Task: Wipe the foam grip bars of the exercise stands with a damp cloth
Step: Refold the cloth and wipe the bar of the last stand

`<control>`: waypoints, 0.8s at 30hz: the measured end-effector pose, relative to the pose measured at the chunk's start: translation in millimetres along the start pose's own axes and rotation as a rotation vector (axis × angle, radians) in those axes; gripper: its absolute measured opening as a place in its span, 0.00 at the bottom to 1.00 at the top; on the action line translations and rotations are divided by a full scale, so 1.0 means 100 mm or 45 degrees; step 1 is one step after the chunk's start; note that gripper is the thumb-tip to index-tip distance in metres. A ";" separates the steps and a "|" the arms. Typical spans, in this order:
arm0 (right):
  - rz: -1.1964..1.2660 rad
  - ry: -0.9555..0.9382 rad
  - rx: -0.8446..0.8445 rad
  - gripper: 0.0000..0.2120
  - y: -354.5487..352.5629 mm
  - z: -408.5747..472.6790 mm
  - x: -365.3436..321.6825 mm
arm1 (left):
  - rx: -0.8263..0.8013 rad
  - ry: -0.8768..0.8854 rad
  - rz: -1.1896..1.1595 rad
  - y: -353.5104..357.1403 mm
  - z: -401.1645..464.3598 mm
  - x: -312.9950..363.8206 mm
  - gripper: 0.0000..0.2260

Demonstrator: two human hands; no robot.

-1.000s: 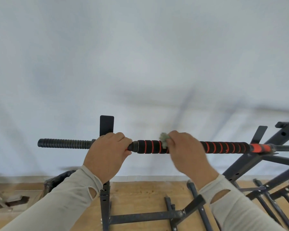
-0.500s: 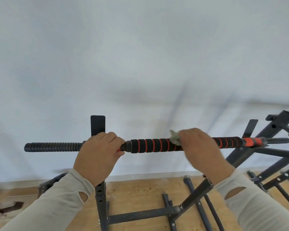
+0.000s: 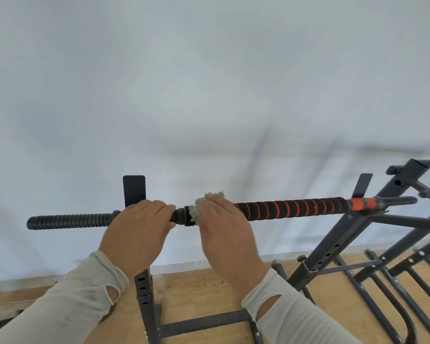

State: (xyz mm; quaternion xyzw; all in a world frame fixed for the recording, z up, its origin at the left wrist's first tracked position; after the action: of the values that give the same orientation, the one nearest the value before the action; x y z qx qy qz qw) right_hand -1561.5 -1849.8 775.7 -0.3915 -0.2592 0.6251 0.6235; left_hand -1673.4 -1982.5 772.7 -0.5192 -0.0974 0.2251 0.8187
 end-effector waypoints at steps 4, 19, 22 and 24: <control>-0.084 -0.049 -0.050 0.09 -0.08 -0.15 0.20 | -0.008 0.004 -0.058 -0.07 0.02 0.05 0.19; -0.385 0.375 -0.280 0.19 -0.88 -0.27 1.12 | -0.301 0.048 -0.241 0.01 0.24 0.16 0.12; -0.411 0.655 -0.391 0.04 -1.13 -0.31 1.47 | -0.390 0.005 -0.135 -0.03 0.32 0.23 0.14; -0.422 0.583 -0.353 0.04 -1.02 -0.25 1.38 | -0.366 -0.009 -0.047 -0.04 0.33 0.33 0.17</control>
State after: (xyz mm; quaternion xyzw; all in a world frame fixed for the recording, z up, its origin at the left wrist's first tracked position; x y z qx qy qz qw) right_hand -1470.5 -1709.0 821.4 -0.5558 -0.2549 0.3694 0.6997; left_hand -1656.2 -1941.6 789.0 -0.6284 -0.1411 0.1955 0.7396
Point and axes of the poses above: each hand's wrist, its own z-axis towards the middle knuckle, its own y-axis out of the palm, x = y × z, the point moved 4 cm from there along z, towards the middle knuckle, and after that the axes turned 5 degrees about -x, right-handed, at the moved point
